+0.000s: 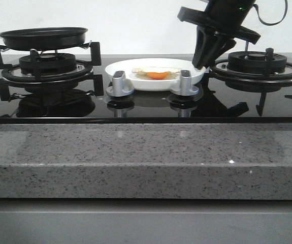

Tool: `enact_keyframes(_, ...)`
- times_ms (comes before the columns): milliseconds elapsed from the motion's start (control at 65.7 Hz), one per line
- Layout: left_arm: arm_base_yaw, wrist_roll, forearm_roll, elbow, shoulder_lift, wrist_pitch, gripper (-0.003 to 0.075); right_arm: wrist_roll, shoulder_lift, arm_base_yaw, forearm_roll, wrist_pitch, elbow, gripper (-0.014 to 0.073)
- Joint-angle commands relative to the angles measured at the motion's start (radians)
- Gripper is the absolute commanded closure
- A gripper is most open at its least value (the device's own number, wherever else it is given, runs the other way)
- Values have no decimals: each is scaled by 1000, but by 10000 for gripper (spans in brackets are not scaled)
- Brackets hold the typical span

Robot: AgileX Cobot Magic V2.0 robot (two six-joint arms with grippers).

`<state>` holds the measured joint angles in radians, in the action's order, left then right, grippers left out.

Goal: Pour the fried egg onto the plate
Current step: 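Lower the plate with the egg back between the burners, right gripper, then open the right gripper and raise it away from the plate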

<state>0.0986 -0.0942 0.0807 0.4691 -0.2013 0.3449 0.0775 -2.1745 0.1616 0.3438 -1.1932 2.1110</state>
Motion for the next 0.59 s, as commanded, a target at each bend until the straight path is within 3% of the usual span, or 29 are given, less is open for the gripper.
enact_keyframes(0,8,9,8,25,-9,-90,739,1,69,-4,-6,-9,55,345)
enact_keyframes(198,8,9,8,25,-9,-90,739,1,85,-4,-35,-129,174,357)
enact_keyframes(289,8,9,8,25,-9,-90,739,0,111,-4,-35,-139,197,426)
enact_keyframes(472,8,9,8,25,-9,-90,739,0,166,-4,-75,-141,197,652)
enact_keyframes(579,8,9,8,25,-9,-90,739,-9,201,-4,-122,-142,197,651)
